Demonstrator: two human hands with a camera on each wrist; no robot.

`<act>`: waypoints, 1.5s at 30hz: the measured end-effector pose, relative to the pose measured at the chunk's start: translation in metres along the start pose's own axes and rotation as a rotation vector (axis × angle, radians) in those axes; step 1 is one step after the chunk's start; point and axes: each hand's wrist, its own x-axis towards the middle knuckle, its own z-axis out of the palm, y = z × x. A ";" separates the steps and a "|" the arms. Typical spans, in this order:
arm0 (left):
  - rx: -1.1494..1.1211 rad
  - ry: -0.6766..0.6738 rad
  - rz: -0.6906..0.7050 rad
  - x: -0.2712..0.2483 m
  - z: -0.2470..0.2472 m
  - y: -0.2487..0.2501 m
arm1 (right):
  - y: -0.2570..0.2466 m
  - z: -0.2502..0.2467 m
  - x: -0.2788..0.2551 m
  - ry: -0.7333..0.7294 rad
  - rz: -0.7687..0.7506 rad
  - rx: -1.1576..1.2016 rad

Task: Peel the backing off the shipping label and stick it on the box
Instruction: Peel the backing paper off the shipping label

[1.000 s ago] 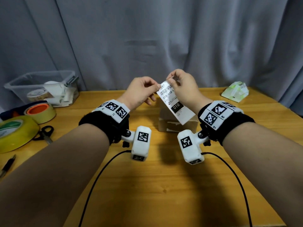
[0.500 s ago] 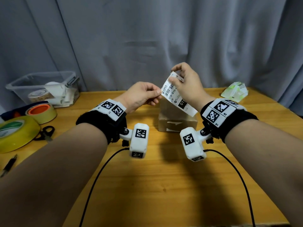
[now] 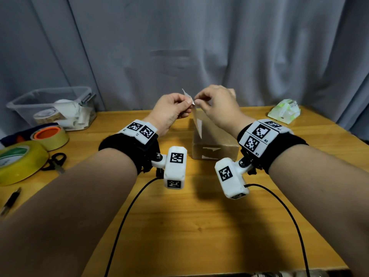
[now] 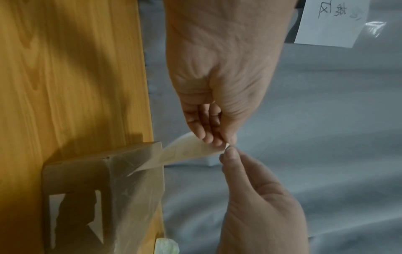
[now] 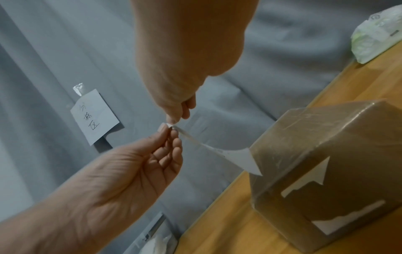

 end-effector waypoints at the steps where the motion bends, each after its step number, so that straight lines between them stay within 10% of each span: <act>1: -0.005 0.001 0.002 0.000 0.000 0.000 | -0.001 0.000 0.000 -0.004 0.010 0.049; 13: 0.006 -0.040 0.044 -0.001 0.002 -0.003 | 0.003 0.001 -0.006 -0.031 0.058 0.450; 45: 0.124 -0.010 0.075 -0.002 0.005 0.001 | 0.003 0.002 -0.004 -0.065 0.035 0.475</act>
